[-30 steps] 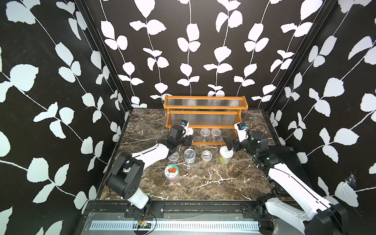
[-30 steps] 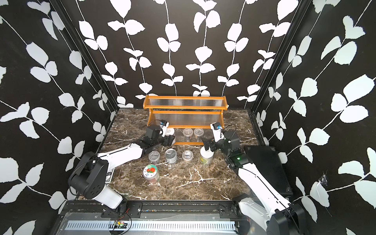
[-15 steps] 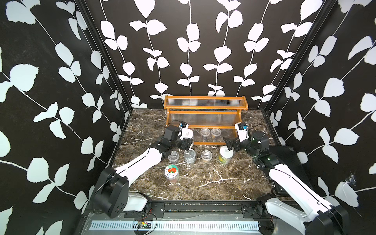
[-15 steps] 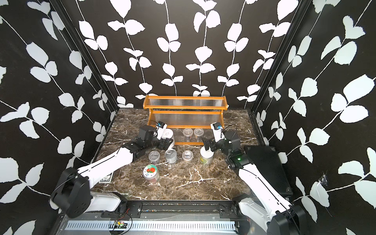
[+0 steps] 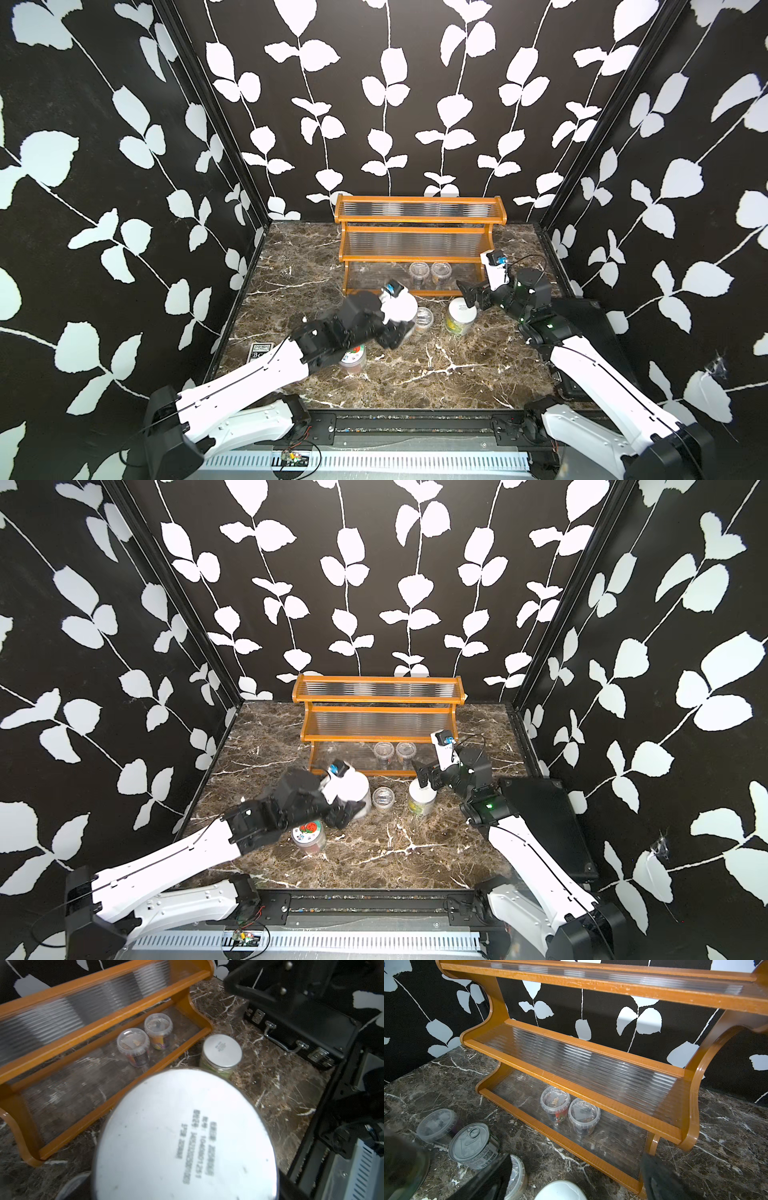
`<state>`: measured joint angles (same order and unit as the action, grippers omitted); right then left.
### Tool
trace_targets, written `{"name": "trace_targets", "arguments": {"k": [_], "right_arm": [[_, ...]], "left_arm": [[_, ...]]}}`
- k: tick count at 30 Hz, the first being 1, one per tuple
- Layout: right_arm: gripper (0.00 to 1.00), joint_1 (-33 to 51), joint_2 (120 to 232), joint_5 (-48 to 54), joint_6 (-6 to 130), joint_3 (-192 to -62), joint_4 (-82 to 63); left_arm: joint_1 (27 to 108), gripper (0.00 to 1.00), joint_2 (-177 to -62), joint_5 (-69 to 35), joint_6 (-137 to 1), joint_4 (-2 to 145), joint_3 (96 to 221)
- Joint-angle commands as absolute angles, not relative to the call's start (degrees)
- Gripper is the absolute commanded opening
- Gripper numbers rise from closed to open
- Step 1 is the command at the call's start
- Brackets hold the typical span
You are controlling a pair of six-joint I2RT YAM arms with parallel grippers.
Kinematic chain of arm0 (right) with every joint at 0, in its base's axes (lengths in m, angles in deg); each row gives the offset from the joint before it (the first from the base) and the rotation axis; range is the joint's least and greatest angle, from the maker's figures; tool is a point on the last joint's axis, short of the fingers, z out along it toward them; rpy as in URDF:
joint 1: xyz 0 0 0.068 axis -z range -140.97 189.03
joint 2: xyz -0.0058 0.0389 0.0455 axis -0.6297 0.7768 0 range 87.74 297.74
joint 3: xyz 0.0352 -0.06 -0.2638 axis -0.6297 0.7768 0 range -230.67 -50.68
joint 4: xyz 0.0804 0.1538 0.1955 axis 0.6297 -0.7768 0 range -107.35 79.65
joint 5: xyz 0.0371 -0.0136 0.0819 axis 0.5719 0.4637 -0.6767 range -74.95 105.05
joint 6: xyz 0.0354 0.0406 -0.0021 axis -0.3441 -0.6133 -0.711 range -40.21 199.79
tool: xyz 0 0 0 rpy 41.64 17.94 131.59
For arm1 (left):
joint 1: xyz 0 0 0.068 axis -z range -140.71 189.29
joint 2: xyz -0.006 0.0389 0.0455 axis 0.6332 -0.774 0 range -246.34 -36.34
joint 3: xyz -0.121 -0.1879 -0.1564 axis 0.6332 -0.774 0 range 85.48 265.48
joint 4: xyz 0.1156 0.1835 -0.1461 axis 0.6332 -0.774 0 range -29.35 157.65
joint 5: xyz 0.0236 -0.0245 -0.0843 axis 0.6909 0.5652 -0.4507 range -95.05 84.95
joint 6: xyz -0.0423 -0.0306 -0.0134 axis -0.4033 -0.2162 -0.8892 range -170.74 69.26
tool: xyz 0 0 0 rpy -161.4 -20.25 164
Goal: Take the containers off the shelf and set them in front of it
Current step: Place the container at the center of the board.
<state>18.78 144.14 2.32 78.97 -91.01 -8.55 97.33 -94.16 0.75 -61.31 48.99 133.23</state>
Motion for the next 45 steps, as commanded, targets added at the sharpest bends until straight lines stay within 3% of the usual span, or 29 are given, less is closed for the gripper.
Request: {"name": "trace_targets", "arguments": {"k": [1,6,21,28,45], "right_arm": [[1.00,19.06,143.81,1.43,79.34,-90.40,-7.22],[1.00,19.01,143.82,0.91,79.26,-90.20,-7.09],[1.00,19.02,142.85,0.62,78.85,-89.02,-7.34],[1.00,19.00,142.85,0.59,78.91,-88.85,-7.23],[1.00,18.99,142.59,0.97,79.31,-88.05,-7.15]], "left_arm": [[100.90,0.73,-93.12,8.66,-66.86,46.91,130.42],[105.24,0.73,-94.29,12.27,-71.47,48.50,126.74],[105.56,0.74,-98.51,12.59,-78.96,58.68,116.27],[105.61,0.75,-99.18,13.94,-79.22,53.96,117.00],[105.59,0.91,-101.11,13.71,-77.77,50.36,120.77]]}}
